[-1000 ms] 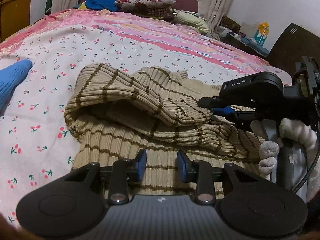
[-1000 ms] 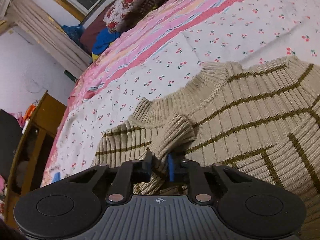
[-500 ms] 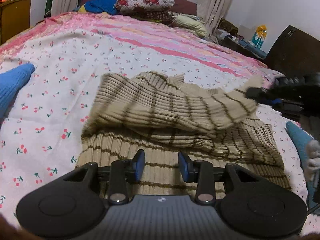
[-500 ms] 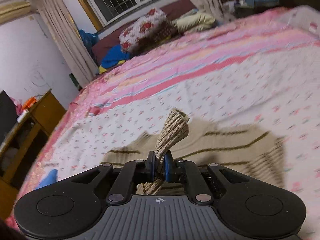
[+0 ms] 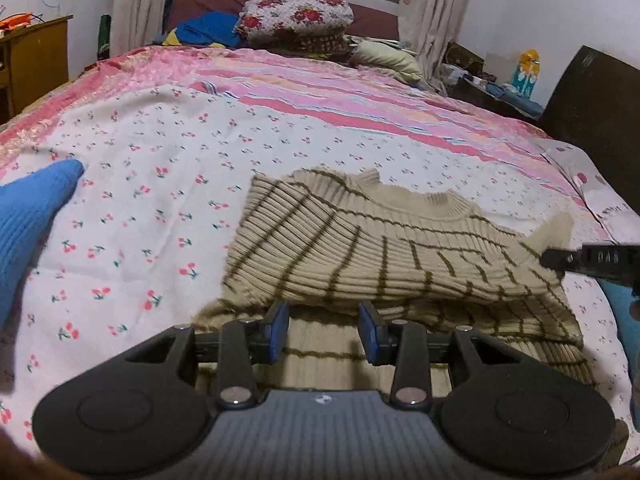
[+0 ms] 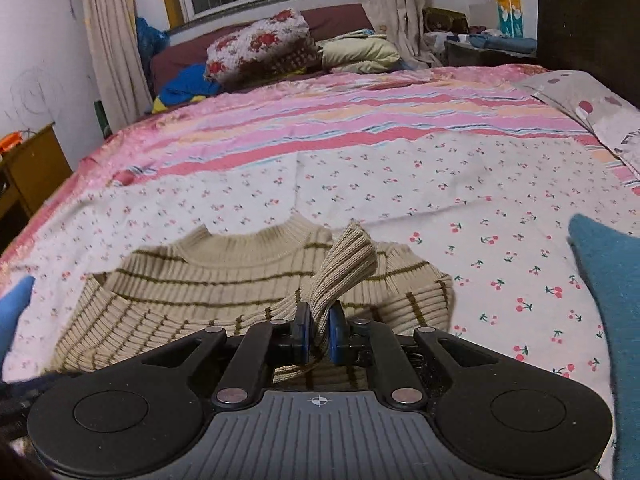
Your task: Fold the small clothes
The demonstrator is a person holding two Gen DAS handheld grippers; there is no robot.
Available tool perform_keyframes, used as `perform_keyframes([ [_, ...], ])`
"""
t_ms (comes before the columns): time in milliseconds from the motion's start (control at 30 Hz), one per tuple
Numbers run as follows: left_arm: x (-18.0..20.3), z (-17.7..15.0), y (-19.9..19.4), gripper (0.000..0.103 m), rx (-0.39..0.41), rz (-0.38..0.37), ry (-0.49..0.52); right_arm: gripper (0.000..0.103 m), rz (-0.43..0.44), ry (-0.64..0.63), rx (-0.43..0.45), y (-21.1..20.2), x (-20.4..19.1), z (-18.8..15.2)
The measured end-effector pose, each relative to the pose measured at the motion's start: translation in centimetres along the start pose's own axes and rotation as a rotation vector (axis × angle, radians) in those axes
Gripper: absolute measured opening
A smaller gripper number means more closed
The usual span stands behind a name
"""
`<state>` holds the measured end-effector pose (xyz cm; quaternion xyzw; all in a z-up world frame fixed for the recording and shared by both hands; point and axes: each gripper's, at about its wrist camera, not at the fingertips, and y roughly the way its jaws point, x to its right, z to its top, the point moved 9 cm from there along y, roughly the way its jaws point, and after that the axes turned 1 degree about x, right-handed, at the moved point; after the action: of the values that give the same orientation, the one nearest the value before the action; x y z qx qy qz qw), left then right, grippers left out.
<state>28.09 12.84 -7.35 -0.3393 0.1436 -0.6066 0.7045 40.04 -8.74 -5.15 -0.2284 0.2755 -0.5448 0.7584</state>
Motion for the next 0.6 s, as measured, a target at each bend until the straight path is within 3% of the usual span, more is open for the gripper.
perform_keyframes([
  [300,-0.7,2.2,1.4,0.043,0.039,0.026,0.021,0.009,-0.056,-0.007,-0.06,1.0,1.7,-1.6],
  [600,-1.1,1.9,5.1,0.045,-0.04,0.09,0.121,0.009,-0.081,-0.021,-0.102,2.2,1.9,-2.5],
])
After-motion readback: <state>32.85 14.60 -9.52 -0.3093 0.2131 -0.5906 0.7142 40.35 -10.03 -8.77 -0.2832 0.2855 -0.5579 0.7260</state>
